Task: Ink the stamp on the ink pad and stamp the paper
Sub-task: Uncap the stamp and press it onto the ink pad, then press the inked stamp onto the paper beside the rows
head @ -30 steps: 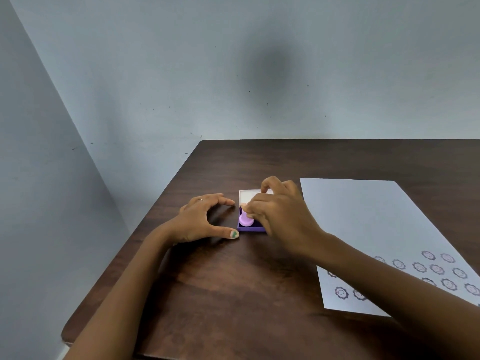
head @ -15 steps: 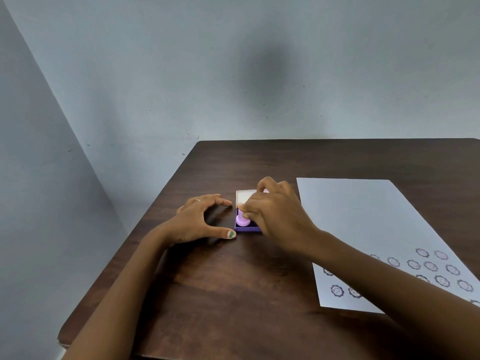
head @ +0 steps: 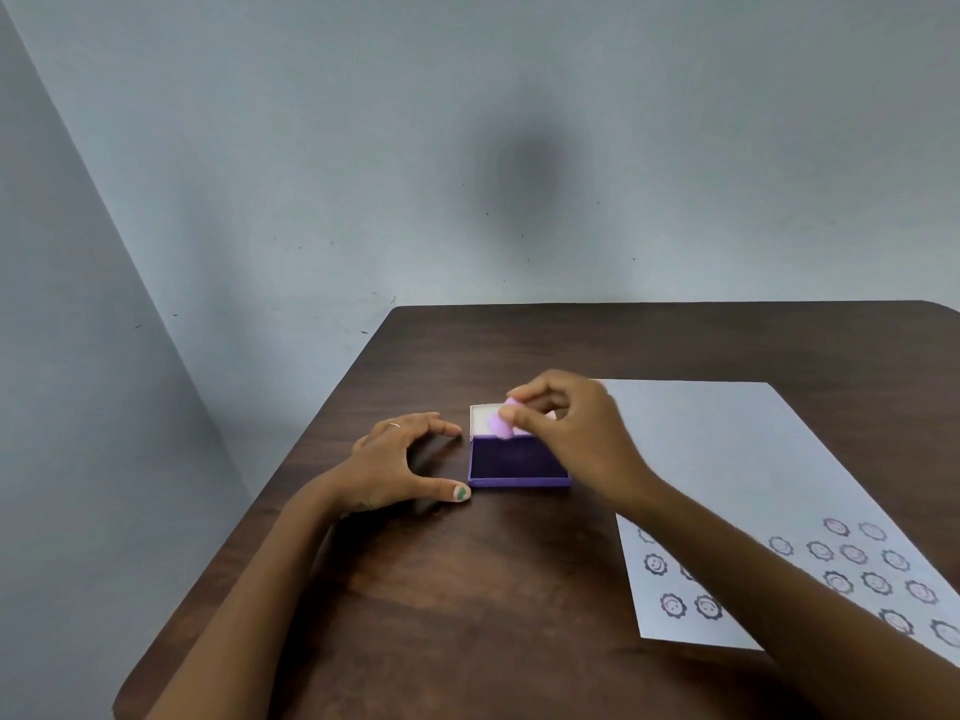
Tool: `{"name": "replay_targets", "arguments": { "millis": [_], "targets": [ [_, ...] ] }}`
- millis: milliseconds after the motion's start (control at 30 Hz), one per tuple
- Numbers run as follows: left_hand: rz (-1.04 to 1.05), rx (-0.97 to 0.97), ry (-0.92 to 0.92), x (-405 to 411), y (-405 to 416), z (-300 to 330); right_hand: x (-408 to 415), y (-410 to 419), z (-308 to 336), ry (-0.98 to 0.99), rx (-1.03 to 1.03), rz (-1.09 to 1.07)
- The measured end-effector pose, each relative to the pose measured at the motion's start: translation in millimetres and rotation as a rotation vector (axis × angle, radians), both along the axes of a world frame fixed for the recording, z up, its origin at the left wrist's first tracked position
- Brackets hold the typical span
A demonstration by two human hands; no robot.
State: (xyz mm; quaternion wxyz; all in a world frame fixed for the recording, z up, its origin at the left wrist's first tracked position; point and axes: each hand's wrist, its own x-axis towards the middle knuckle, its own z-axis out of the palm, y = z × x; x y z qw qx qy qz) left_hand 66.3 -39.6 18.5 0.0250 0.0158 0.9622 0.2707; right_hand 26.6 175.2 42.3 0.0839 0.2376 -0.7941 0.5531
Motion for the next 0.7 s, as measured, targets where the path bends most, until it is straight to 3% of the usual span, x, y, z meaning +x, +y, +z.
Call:
{"name": "replay_targets", "arguments": {
  "millis": [167,267,433,700],
  "targets": [
    [0.005,0.020,-0.005,-1,-1,0,-4,35,20,-0.698,-0.695,0.272],
    [0.018,0.063,0.009,0,-1,0,-7,52,24,-0.972,-0.948,0.314],
    [0.035,0.097,0.031,0,1,1,-6,64,21,-1.047,-1.055,0.331],
    [0.155,0.140,0.137,0,7,1,-15,95,23,-0.979,-1.042,0.302]
  ]
}}
